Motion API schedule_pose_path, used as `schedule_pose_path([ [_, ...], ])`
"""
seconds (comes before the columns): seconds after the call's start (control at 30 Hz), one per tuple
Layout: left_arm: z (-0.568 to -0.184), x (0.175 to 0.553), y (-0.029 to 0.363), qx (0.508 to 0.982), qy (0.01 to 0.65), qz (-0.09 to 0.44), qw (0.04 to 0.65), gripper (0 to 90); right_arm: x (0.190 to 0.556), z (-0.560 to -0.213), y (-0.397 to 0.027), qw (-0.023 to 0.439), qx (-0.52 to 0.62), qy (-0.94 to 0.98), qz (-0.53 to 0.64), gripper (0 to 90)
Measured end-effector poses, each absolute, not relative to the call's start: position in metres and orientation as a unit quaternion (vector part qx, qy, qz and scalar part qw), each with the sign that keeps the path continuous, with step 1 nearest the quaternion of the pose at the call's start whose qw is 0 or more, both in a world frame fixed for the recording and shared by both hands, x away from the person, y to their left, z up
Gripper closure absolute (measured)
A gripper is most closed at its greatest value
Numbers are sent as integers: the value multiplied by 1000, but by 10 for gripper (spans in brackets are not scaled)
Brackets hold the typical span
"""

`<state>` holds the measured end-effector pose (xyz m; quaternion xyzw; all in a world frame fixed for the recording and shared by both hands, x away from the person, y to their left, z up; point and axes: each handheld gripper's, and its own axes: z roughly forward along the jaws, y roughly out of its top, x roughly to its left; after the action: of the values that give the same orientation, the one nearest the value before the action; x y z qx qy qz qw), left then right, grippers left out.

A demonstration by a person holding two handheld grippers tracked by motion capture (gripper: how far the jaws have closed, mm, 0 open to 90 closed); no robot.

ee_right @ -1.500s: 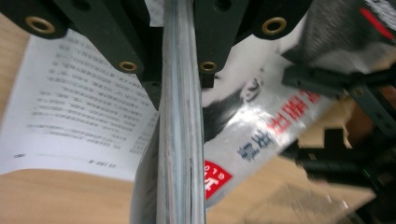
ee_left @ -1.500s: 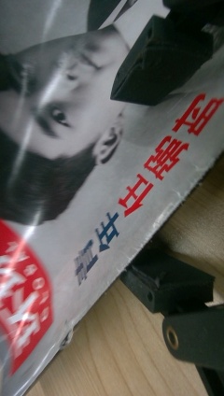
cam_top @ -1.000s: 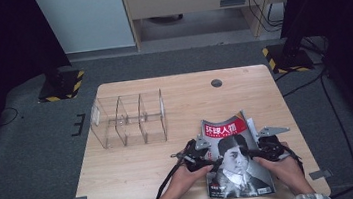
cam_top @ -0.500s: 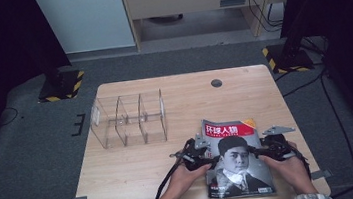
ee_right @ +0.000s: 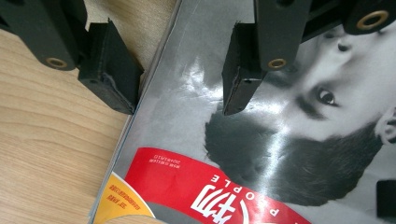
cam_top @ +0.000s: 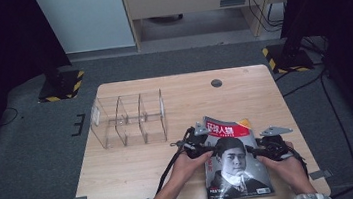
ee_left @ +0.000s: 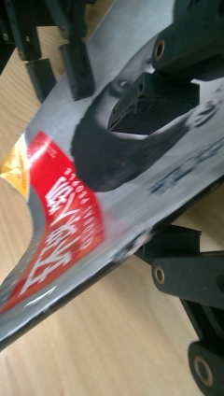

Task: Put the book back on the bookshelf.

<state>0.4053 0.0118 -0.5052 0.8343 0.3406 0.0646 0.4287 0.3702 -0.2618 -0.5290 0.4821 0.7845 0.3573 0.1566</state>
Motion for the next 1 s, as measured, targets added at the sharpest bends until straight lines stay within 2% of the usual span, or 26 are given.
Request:
schedule_pose_path([
  [0.6,-482,436,-12,844,335,62,415,429,373,-531,-256,157,461,792,369,473],
  [1.0,-483,441,-26,861,317,56,395,433,374,-533,-255,157,455,791,378,480],
])
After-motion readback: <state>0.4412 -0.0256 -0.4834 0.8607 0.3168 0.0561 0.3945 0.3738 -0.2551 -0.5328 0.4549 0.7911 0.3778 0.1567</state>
